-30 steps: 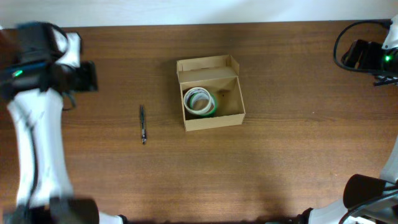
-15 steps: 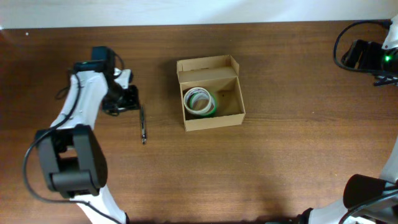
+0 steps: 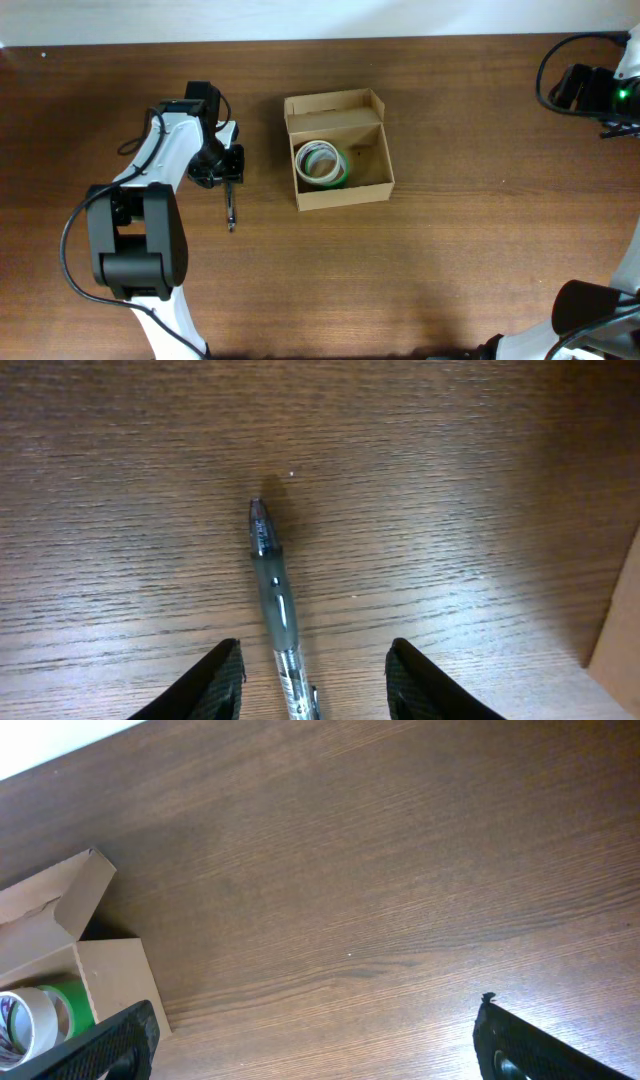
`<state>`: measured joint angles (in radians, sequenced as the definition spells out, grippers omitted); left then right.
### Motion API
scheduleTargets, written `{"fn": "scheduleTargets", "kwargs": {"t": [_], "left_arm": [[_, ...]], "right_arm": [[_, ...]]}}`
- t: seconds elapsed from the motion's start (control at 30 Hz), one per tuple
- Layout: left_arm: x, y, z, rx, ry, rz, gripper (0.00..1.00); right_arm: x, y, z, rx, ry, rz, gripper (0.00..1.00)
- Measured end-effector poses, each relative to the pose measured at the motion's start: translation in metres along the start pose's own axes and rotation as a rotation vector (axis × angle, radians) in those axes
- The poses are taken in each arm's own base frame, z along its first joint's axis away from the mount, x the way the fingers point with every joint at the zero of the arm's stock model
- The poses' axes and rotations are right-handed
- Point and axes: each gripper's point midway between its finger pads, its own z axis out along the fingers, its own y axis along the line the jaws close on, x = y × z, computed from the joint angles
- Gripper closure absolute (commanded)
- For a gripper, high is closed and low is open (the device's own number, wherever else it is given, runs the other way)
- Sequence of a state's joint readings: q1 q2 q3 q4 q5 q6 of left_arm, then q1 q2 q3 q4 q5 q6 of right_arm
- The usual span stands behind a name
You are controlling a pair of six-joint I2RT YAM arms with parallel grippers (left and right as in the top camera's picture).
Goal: Pack container
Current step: 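Grasp the dark grey pen with the left gripper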
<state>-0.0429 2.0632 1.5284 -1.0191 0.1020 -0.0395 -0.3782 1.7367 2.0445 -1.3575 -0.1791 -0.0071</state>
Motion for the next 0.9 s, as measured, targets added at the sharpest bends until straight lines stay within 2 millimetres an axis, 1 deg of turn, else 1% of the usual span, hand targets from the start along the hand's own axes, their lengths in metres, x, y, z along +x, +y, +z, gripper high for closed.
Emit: {"fn": "scheduleTargets", "kwargs": {"t": [0.17, 0.37, 0.47, 0.53, 0.57, 0.6, 0.67, 0.9], "left_arm": [[0.002, 0.002, 0.008, -0.01, 0.02, -0.01, 0.56], [0.009, 0.005, 0.025, -0.016, 0.06, -0.016, 0.56], [0.01, 0.007, 0.028, -0.026, 0.062, -0.016, 0.57], [0.011, 0.007, 0.028, -0.029, 0.057, -0.015, 0.61], [0.011, 0.008, 0.028, -0.031, 0.054, -0.014, 0.67], [0.011, 0.009, 0.029, -0.034, 0.052, -0.014, 0.81], [0.013, 0.01, 0.029, -0.042, 0.053, -0.017, 0.98], [0.015, 0.013, 0.028, -0.057, 0.059, -0.023, 0.98]], "right_arm": [[0.0, 0.0, 0.0, 0.0, 0.0, 0.0, 0.01], [0.0, 0.0, 0.0, 0.0, 0.0, 0.0, 0.01], [0.0, 0.0, 0.0, 0.0, -0.001, 0.0, 0.01], [0.0, 0.0, 0.0, 0.0, 0.0, 0.0, 0.01], [0.0, 0.0, 0.0, 0.0, 0.0, 0.0, 0.01], [0.0, 0.0, 0.0, 0.0, 0.0, 0.0, 0.01], [0.0, 0.0, 0.0, 0.0, 0.0, 0.0, 0.01], [0.0, 0.0, 0.0, 0.0, 0.0, 0.0, 0.01]]}}
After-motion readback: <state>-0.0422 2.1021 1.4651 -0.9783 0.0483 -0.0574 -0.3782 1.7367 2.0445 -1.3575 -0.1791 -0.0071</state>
